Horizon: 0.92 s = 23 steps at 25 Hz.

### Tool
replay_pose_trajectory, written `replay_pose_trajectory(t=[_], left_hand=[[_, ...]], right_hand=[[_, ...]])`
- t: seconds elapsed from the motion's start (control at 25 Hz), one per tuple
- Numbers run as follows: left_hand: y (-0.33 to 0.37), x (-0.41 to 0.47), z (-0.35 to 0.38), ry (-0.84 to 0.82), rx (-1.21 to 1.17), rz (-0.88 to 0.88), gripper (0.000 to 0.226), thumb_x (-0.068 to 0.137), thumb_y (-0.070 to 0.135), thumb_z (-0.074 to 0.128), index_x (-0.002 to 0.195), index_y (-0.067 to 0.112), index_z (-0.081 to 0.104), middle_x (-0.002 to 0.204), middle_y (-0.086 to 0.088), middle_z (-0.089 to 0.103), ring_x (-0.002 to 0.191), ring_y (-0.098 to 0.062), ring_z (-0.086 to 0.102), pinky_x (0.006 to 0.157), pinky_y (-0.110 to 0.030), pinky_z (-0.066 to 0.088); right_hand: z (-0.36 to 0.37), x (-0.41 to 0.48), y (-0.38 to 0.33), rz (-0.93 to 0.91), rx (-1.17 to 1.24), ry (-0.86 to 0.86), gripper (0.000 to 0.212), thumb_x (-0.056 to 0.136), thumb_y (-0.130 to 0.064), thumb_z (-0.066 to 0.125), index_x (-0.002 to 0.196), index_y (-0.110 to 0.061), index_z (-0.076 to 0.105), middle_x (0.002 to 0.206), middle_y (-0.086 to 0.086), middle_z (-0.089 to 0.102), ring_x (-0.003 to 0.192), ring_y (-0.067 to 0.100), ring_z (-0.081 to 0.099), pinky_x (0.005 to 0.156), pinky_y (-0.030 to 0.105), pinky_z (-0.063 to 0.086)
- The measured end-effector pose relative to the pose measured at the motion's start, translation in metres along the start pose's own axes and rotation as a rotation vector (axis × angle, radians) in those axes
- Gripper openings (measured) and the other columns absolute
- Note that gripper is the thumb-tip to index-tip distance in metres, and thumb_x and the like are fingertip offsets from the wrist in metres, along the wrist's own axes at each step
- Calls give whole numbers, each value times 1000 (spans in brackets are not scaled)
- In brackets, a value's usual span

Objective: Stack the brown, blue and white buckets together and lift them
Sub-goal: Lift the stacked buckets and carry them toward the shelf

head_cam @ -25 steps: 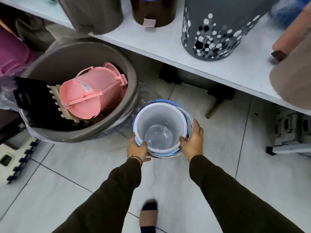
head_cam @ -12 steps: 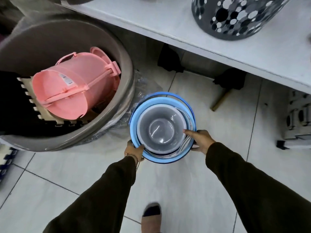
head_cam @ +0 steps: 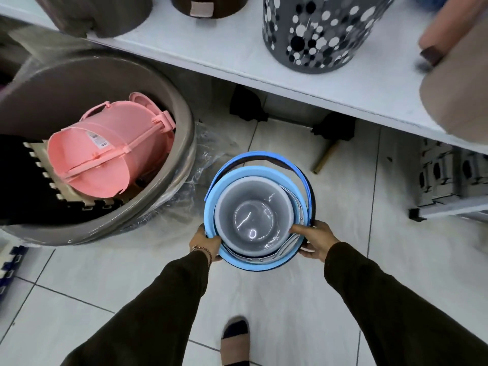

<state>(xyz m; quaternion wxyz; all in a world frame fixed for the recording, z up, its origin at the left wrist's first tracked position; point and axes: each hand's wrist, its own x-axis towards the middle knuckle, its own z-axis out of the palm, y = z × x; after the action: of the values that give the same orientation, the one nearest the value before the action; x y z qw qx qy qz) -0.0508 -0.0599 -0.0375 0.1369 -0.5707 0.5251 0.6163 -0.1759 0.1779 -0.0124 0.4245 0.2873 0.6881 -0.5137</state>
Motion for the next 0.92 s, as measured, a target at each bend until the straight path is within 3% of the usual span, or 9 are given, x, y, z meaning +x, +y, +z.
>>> replay_pose_trajectory(t=[0.16,0.28,0.36,0.52,0.6,0.68,0.76,0.8,0.92], left_hand=[[13,-60,-6,-38,51,48,46,84,4,56,128,16,50,118,-18,62,95,-42,67,77,-52,60],[34,-122,-16,-65,61,103,34,84,2,57,112,20,52,100,-14,64,83,-37,68,77,-54,60],[51,-171,-26,-84,61,147,27,85,1,56,108,15,53,101,-17,64,80,-38,67,76,-53,60],[86,-273,-51,-58,93,334,17,88,8,57,105,8,54,111,-24,64,91,-44,69,76,-59,59],[106,-326,-65,-57,84,449,26,86,13,61,110,4,56,114,-28,65,97,-46,68,79,-62,57],[124,-377,-80,-44,75,566,36,85,15,65,117,0,59,110,-28,67,88,-39,70,73,-51,62],[146,-422,-97,-31,56,703,37,85,21,67,118,3,64,105,-19,72,78,-27,71,62,-29,62],[159,-442,-105,-22,72,780,40,83,28,68,116,6,67,104,-16,74,81,-26,71,66,-26,62],[201,-492,-119,-50,42,915,44,77,41,64,109,11,71,98,-12,77,89,-29,72,82,-43,60]], right_hand=[[-24,-70,-2,-55,48,14,52,76,-13,78,124,-13,57,118,15,67,107,32,64,84,43,55],[-42,-139,-12,-107,77,20,52,76,-14,78,124,-15,56,117,13,67,106,31,64,87,45,54],[-52,-194,-22,-144,101,37,51,76,-14,79,122,-15,57,114,13,68,102,29,65,84,44,54],[-64,-303,-46,-258,174,69,50,75,-19,80,120,-18,57,110,10,70,96,26,67,72,36,54],[-69,-359,-59,-347,207,110,50,74,-25,80,119,-21,58,108,7,72,94,23,69,70,33,54],[-76,-414,-71,-462,219,157,46,71,-33,83,112,-25,63,102,4,76,86,20,73,64,30,55],[-83,-466,-87,-589,237,200,42,64,-40,86,100,-25,69,91,1,80,72,14,75,56,27,57],[-86,-491,-97,-643,246,219,43,62,-42,87,97,-23,71,87,-1,80,69,12,74,55,28,58],[-93,-550,-131,-785,236,268,47,61,-45,88,98,-19,74,87,0,81,72,15,75,61,35,63]])
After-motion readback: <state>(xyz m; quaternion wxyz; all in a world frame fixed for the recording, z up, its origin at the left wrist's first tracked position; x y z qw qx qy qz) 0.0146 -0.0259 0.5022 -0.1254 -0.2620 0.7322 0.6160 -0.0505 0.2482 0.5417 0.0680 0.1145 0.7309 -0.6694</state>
